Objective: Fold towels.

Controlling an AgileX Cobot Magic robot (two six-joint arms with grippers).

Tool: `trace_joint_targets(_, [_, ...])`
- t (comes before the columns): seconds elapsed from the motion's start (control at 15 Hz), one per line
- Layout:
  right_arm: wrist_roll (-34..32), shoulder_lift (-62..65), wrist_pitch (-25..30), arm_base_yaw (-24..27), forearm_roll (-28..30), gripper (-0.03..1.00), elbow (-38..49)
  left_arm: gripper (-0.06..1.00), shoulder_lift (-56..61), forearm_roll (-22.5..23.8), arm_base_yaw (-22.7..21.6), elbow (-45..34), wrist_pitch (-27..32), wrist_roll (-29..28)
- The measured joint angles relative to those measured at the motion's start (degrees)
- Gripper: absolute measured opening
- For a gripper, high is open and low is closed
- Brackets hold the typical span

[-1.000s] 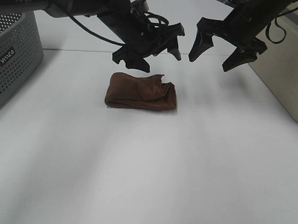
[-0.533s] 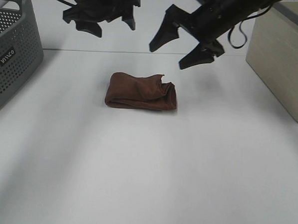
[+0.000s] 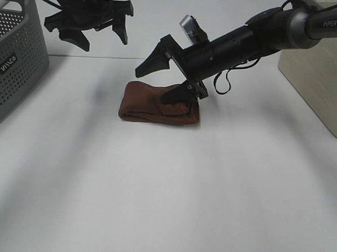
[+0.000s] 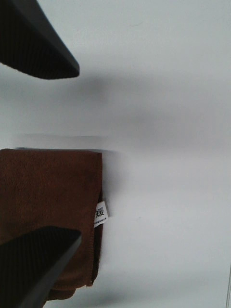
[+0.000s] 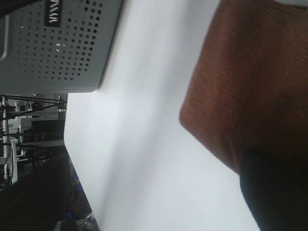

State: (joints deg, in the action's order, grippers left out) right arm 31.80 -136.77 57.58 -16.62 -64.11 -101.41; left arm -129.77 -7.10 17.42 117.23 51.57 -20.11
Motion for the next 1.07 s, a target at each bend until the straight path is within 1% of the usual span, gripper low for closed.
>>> trace_joint_targets(0.07, [-1.15, -0.34, -0.11, 0.80, 1.72, 0.89, 0.00, 0.79, 0.00, 0.00, 0.00, 0.00, 0.00, 0.00])
trace_joint_targets(0.13, [-2.92, -0.34, -0.74, 2.98, 5.79, 0.89, 0.00, 0.79, 0.00, 0.00, 0.00, 0.00, 0.00, 0.00])
trace_joint_targets(0.2, [-2.92, -0.34, -0.74, 2.98, 5.79, 0.89, 0.00, 0.79, 0.00, 0.00, 0.00, 0.00, 0.00, 0.00])
trace_joint_targets(0.27, [-6.59, -0.34, -1.03, 4.76, 10.89, 0.89, 0.00, 0.79, 0.00, 0.00, 0.00, 0.00, 0.11, 0.00])
trace_joint_targets(0.4, [-8.88, 0.63, -0.06, 5.04, 14.67, 0.89, 0.00, 0.79, 0.29, 0.29, 0.00, 0.00, 1.83, 0.00])
trace_joint_targets(0.6, [-10.60, 5.90, 0.92, 5.04, 19.94, 0.89, 0.00, 0.79, 2.81, 3.44, 0.00, 0.00, 5.27, 1.43])
trace_joint_targets(0.67, [-12.49, 10.43, 1.95, 5.04, 23.09, 0.89, 0.00, 0.79, 4.98, 4.70, 0.00, 0.00, 8.37, 2.58])
trace_joint_targets(0.8, [-16.62, 15.99, 4.53, 5.04, 27.44, 0.89, 0.00, 0.79, 7.68, 5.61, 0.00, 0.06, 14.50, 4.76])
trace_joint_targets(0.87, [-17.82, 17.25, 5.33, 5.04, 28.71, 0.89, 0.00, 0.79, 8.25, 5.73, 0.00, 0.06, 15.87, 5.16])
trace_joint_targets(0.93, [-19.82, 19.54, 6.93, 5.04, 31.57, 0.89, 0.00, 0.79, 9.28, 5.96, 0.00, 0.06, 17.36, 5.44])
trace_joint_targets(1.07, [-23.20, 24.24, 9.97, 5.04, 36.73, 0.89, 0.00, 0.79, 11.69, 7.51, 0.06, -0.11, 17.88, 6.53])
